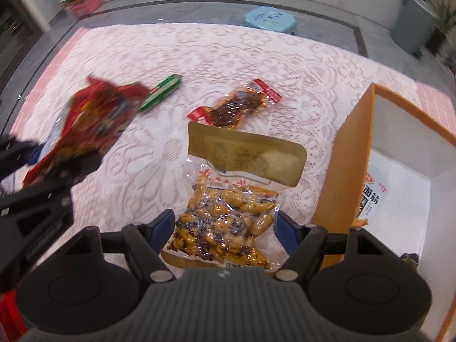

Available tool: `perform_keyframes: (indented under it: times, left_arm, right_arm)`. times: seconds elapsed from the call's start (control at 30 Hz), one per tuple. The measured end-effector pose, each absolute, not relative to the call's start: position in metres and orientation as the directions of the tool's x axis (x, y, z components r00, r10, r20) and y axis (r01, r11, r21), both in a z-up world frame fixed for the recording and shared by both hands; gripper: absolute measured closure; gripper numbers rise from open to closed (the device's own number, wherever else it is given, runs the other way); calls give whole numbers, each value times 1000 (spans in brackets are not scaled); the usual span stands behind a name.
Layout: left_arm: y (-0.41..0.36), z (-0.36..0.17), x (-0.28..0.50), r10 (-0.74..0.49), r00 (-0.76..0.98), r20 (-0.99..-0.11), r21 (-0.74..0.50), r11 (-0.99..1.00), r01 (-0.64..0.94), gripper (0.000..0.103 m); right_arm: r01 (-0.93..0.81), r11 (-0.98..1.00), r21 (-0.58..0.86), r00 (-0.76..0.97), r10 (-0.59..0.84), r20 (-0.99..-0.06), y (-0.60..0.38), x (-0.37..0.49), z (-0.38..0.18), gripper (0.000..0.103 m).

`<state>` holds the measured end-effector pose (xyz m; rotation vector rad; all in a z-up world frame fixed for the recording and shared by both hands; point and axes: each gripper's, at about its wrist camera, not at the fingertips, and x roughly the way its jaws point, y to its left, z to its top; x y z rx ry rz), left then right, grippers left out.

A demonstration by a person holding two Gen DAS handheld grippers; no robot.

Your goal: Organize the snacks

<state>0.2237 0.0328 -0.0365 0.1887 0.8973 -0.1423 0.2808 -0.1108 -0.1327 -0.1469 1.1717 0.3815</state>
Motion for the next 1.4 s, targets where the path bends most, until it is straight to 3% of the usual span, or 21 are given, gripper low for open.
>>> perform_keyframes:
  times: [0.53,0.57,0.6,0.63,0.87,1.1,1.23,1.37,1.4]
  left_arm:
    - [-37,-4,204,-226,565,-794,-32,942,333,74]
    - [-44,-4,205,-240,559,-794,-39,937,347,74]
    - [-52,-4,205,-253,553,-794,-47,932,358,74]
    - [-61,-4,207,-268,547,-793,-56,926,372,74]
    - [-91,-14,215,-288,523,-802,-54,907,417,74]
    - [-45,-35,220,-193,519,-833,-28,951,309,74]
    - [-14,-44,219,-151,514,-844,-24,969,245,74]
    - [8,-56,219,-108,512,-852,-13,982,186,74]
    - [13,-60,219,-105,508,-855,-16,984,177,74]
  right_arm:
    - [-463,886,-12,394,193,-898,-183,229,-81,35]
    - [-460,887,-29,403,179,-897,-191,227,-80,47]
    - [-454,890,-36,397,166,-903,-200,228,-79,89]
    - [-438,899,-23,384,164,-909,-209,231,-79,102]
    - [-357,932,53,350,186,-918,-254,234,-91,98]
    - [-478,871,108,355,305,-884,-222,222,-105,93]
    - [-552,828,104,344,339,-876,-183,225,-116,76]
    - [-540,830,141,314,354,-881,-152,239,-137,66]
    - [-532,835,141,318,351,-881,-145,243,-142,57]
